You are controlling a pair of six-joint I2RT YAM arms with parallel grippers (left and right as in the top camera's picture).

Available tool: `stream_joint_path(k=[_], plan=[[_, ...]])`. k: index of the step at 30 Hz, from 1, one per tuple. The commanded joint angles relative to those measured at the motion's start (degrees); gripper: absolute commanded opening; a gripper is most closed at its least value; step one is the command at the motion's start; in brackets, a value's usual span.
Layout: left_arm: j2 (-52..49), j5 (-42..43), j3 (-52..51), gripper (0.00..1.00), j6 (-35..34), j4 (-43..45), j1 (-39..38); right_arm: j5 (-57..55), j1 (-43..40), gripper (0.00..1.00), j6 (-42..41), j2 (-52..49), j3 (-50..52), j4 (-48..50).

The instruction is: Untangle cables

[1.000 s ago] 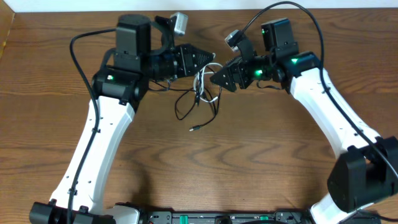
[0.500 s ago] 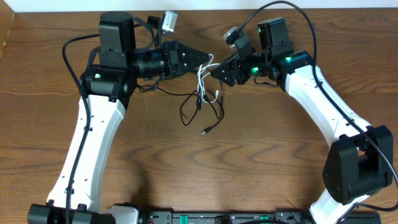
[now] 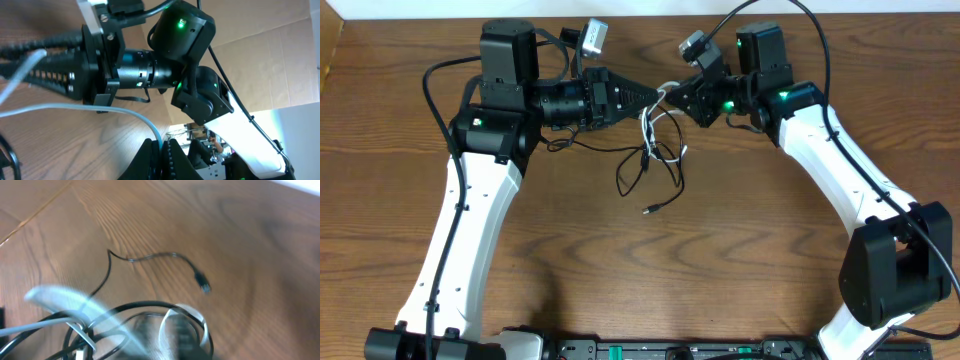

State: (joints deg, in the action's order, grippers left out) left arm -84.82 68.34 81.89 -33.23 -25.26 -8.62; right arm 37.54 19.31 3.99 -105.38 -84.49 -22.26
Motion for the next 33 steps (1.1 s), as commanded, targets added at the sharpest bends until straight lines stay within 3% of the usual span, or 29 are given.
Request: stream_joint_path(k=[1,4,7,9,13,16,21,24,28,33], plan=[[-0.07,-2.8,-0.02,0.07,-0.07,0.31,0.22,-10.32,-0.35,0.01,-8.5,-0.17,-0.59,-3.96],[-0.07,-9.97,-0.02,0.07,-0.07,1.53,1.18,-25.9,-1.01,0.01,-21.05,-0.17,-0.57,-14.67],[-0.04,-12.11,-0.02,0.07,-0.2,7.34,3.3,-31.5,-2.16,0.01,-25.99,-0.17,0.07,-22.29],[-0.02,-12.04,0.0,0.07,-4.98,14.43,5.42,-34.38,-3.37,0.01,-28.3,-0.17,1.51,-26.01],[0.48,-11.06,0.0,0.08,-13.44,24.79,8.79,-35.06,-5.35,0.01,-30.64,-0.17,5.73,-26.56],[0.85,-8.92,0.0,0.07,-16.09,29.77,10.86,-35.04,-6.49,0.01,-31.8,-0.17,8.5,-26.21],[1.14,-6.4,-0.02,0.07,-16.79,30.34,13.68,-34.29,-8.92,0.01,-31.52,-0.17,11.28,-26.21],[1.11,-4.81,-0.02,0.07,-14.62,28.15,13.79,-30.71,-9.25,0.01,-27.21,-0.17,11.45,-25.7],[0.74,-5.05,-0.02,0.07,-5.73,19.63,11.3,-25.03,-8.92,0.01,-23.34,-0.15,11.3,-25.09],[-0.74,-13.92,-0.02,0.07,7.26,6.4,4.83,-15.28,-8.98,0.01,-19.37,1.9,10.23,-25.53]])
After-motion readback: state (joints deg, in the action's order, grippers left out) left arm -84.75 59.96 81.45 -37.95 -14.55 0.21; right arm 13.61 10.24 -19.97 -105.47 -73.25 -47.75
